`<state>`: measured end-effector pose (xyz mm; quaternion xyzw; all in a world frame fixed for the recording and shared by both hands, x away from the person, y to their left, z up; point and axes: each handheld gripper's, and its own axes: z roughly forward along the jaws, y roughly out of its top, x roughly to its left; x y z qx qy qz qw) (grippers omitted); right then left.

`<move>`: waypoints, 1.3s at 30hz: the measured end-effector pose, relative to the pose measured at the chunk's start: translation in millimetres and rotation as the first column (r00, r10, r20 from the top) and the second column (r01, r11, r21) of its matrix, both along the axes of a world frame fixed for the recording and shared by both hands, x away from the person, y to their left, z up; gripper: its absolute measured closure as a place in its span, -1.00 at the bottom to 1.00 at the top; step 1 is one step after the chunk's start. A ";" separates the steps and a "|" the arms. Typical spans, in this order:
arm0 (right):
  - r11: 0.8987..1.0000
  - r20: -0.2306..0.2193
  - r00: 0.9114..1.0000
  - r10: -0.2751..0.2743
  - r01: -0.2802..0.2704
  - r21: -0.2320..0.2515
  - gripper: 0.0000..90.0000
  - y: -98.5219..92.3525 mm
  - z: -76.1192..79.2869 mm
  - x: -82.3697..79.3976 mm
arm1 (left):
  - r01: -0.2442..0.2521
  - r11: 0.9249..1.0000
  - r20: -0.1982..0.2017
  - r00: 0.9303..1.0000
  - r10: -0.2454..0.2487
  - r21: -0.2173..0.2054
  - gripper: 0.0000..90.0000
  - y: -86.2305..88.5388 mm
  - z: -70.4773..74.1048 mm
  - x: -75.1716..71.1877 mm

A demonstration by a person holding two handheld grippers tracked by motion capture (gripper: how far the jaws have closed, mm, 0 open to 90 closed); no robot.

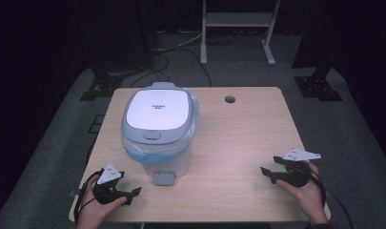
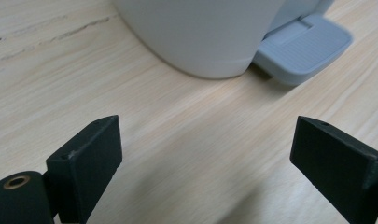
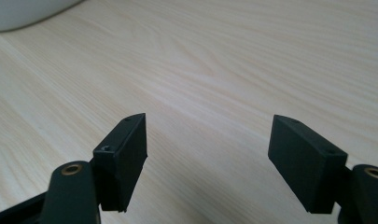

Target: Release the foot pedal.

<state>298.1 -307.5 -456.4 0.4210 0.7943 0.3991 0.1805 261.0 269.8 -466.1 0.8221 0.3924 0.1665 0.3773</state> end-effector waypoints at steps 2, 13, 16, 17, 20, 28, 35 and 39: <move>1.000 -0.010 1.000 -0.007 0.006 -0.017 -0.41 -1.8 -3.6 0.7 | -0.004 1.000 -0.001 1.000 0.004 0.004 -0.82 1.3 -1.7 1.2; 0.997 -0.065 0.998 -0.016 0.011 -0.073 -0.40 1.2 -18.0 5.9 | -0.010 0.999 -0.022 1.000 0.011 0.044 -0.82 3.1 -13.5 8.3; 0.997 -0.074 0.997 -0.012 0.006 -0.080 -0.40 2.0 -19.7 6.4 | -0.004 0.999 -0.022 1.000 0.005 0.048 -0.82 3.2 -14.4 9.0; 0.997 -0.078 0.997 -0.013 0.007 -0.080 -0.40 2.6 -20.6 6.6 | 0.001 0.999 -0.017 1.000 0.000 0.050 -0.82 3.2 -14.7 9.3; 0.997 -0.087 0.996 -0.016 0.009 -0.079 -0.40 3.0 -22.1 6.9 | 0.008 0.999 -0.004 1.000 -0.008 0.051 -0.82 3.2 -16.0 10.0; 0.996 -0.059 0.998 -0.029 0.024 -0.083 -0.48 1.4 -26.7 6.5 | 0.029 0.998 -0.008 1.000 -0.029 0.056 -0.95 2.4 -17.4 11.4; 0.997 -0.033 0.999 -0.037 0.035 -0.069 -0.57 0.8 -30.4 5.5 | 0.034 0.998 -0.008 0.999 -0.034 0.058 -0.96 2.3 -17.5 11.5; 0.997 -0.032 0.999 -0.040 0.038 -0.070 -0.58 0.8 -30.5 5.5 | 0.035 0.998 -0.008 0.999 -0.035 0.058 -0.96 2.3 -17.5 11.5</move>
